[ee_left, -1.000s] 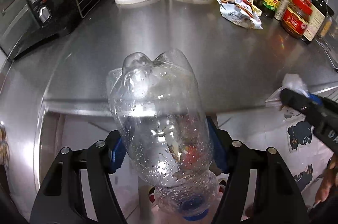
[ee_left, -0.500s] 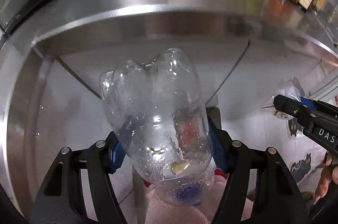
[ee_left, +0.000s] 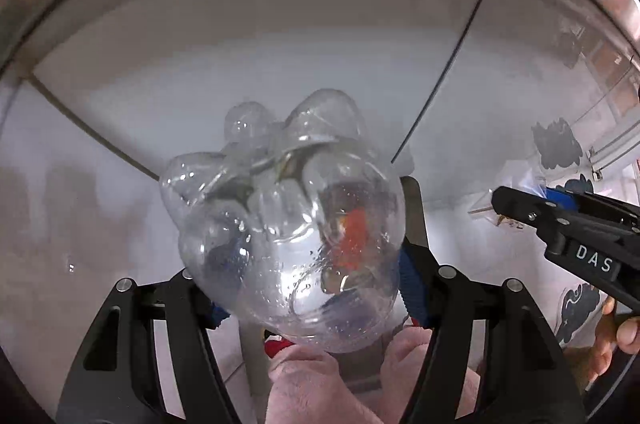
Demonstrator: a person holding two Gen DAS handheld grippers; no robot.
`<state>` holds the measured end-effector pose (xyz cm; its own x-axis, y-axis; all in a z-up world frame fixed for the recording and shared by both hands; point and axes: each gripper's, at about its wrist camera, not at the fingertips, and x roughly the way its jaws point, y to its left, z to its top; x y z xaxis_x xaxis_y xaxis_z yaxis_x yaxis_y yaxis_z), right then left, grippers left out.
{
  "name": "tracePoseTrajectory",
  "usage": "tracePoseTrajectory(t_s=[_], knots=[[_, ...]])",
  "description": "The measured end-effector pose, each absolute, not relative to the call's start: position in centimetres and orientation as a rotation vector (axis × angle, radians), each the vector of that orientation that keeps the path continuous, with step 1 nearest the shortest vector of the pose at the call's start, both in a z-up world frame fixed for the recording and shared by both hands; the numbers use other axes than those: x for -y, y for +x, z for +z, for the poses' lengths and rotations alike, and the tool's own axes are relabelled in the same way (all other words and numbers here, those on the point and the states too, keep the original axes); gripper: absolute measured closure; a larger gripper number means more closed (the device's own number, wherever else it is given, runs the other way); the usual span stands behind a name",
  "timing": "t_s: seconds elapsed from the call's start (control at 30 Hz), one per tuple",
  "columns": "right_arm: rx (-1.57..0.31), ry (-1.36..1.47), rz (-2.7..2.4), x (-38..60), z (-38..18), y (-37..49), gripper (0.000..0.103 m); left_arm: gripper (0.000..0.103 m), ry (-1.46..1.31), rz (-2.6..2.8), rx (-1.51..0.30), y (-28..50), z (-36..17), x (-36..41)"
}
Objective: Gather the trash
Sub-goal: 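Carry the bottle and small bag down over the bin and open both tools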
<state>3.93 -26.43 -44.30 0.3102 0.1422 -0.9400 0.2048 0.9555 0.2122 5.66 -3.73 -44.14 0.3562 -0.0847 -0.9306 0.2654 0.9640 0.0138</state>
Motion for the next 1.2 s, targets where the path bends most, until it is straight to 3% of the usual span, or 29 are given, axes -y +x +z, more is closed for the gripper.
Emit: tracePoseTrajectory(t_s=[0.53,0.67,0.83,0.97,1.2], knots=[[-1.366,0.409,-0.065,28.4,-50.0,6.9,0.066,0.041,0.169,-0.262,-1.339,8.7,-51.6,4.6],[-1.362,0.428,-0.072,28.9,-49.7,7.2,0.047,0.041,0.159,-0.271,-1.362,9.2,-52.1,4.5],[-1.35,0.437,-0.083,29.2,-49.1,7.6,0.042,0.041,0.147,-0.268,-1.371,9.4,-51.9,4.4],[-1.341,0.435,-0.093,29.4,-48.6,7.8,0.039,0.019,0.153,-0.25,-1.351,9.7,-51.3,4.6],[-1.33,0.443,-0.092,29.3,-47.8,8.1,0.024,0.013,0.152,-0.248,-1.328,9.9,-49.5,4.6]])
